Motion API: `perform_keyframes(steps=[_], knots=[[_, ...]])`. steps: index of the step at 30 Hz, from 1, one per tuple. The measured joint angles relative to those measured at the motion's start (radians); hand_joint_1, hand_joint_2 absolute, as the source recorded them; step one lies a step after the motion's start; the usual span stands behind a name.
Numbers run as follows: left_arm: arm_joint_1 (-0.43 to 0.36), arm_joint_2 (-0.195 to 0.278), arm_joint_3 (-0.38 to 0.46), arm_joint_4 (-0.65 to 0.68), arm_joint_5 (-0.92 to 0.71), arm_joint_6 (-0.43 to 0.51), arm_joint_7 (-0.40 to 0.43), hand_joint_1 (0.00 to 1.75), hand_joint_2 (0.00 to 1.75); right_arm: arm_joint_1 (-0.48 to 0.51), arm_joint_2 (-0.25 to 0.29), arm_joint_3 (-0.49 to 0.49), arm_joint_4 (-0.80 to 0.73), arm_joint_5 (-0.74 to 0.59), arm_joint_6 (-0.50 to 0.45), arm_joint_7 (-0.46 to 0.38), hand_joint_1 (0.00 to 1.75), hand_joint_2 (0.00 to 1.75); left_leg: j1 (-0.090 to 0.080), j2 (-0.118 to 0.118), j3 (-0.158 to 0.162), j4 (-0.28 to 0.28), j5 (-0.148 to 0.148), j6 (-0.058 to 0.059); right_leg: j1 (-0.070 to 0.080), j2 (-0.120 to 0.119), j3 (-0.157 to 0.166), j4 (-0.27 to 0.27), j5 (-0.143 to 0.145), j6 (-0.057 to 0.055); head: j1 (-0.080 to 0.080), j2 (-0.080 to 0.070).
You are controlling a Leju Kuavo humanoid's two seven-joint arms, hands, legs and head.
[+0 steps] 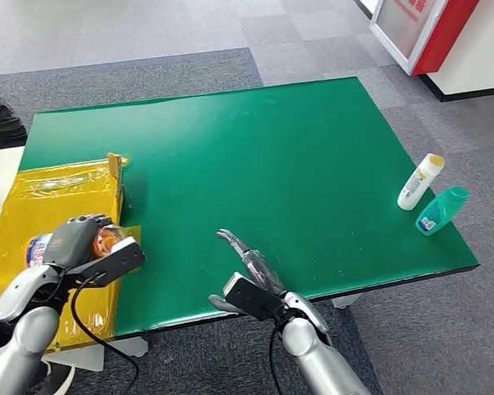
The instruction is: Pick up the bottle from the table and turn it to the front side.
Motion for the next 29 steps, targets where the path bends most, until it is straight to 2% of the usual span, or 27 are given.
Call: perform_keyframes(steps=[7,16,18,19,21,22,23,25,29], knots=[[0.000,-0.038,-0.010,0.130,-0.130,0.046,0.021,1.75,1.75,0.001,0.001,-0.004,0.014,-0.008,0.007,-0.005,0.00,1.75,0.000,0.000,0.000,0.000,0.000,0.000,0.000,0.000,0.000,0.000,0.000,0.000,0.000,0.000],[-0.015,-0.095,-0.003,0.222,-0.261,0.085,0.045,1.75,1.75,0.014,0.007,-0.006,0.037,-0.015,0.016,-0.010,0.00,1.75,0.000,0.000,0.000,0.000,0.000,0.000,0.000,0.000,0.000,0.000,0.000,0.000,0.000,0.000],[-0.017,-0.106,0.005,0.240,-0.279,0.092,0.042,1.68,1.75,0.016,0.008,-0.006,0.043,-0.016,0.018,-0.013,0.00,1.75,0.000,0.000,0.000,0.000,0.000,0.000,0.000,0.000,0.000,0.000,0.000,0.000,0.000,0.000],[-0.019,-0.112,0.009,0.249,-0.285,0.094,0.041,1.52,1.75,0.016,0.009,-0.006,0.046,-0.017,0.019,-0.014,0.00,1.75,0.000,0.000,0.000,0.000,0.000,0.000,0.000,0.000,0.000,0.000,0.000,0.000,0.000,0.000],[-0.025,-0.123,0.021,0.269,-0.295,0.097,0.038,1.06,1.75,0.016,0.011,-0.006,0.053,-0.018,0.023,-0.018,0.00,1.75,0.000,0.000,0.000,0.000,0.000,0.000,0.000,0.000,0.000,0.000,0.000,0.000,0.000,0.000],[-0.029,-0.129,0.027,0.281,-0.299,0.098,0.036,0.71,1.75,0.016,0.012,-0.006,0.057,-0.019,0.025,-0.020,0.00,1.75,0.000,0.000,0.000,0.000,0.000,0.000,0.000,0.000,0.000,0.000,0.000,0.000,0.000,0.000],[-0.033,-0.135,0.035,0.293,-0.303,0.097,0.033,0.47,1.75,0.016,0.013,-0.006,0.061,-0.020,0.027,-0.022,0.00,1.75,0.000,0.000,0.000,0.000,0.000,0.000,0.000,0.000,0.000,0.000,0.000,0.000,0.000,0.000],[-0.037,-0.146,0.050,0.319,-0.309,0.093,0.028,0.17,1.75,0.016,0.015,-0.006,0.068,-0.022,0.029,-0.026,0.00,1.75,0.000,0.000,0.000,0.000,0.000,0.000,0.000,0.000,0.000,0.000,0.000,0.000,0.000,0.000],[-0.036,-0.159,0.073,0.366,-0.322,0.089,0.025,0.00,1.75,0.016,0.017,-0.006,0.080,-0.023,0.032,-0.030,0.00,1.75,0.000,0.000,0.000,0.000,0.000,0.000,0.000,0.000,0.000,0.000,0.000,0.000,0.000,0.000]])
